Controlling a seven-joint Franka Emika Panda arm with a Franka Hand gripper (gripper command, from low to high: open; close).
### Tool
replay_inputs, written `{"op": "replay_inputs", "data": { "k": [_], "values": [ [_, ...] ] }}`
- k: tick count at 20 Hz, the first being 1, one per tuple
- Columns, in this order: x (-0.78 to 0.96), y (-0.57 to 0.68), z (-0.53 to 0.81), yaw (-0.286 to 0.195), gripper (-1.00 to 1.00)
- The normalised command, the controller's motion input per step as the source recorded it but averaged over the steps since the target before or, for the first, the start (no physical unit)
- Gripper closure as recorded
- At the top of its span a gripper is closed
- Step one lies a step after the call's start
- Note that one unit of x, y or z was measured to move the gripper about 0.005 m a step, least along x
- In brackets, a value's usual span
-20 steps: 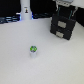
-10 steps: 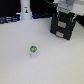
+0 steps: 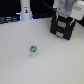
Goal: Open the kcup holder, insert the kcup into the holder, and close the kcup holder
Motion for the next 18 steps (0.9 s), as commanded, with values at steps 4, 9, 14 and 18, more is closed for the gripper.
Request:
{"op": "replay_inputs", "data": {
  "k": [4,9,14,18],
  "values": [
    [-0.03,0.00,-0.02,-0.002,1.00],
    [0.02,-0.01,-0.01,-0.002,1.00],
    [0.44,-0.03,-0.01,-0.026,1.00],
    [0.84,-0.10,0.16,-0.059,1.00]
  ]
}}
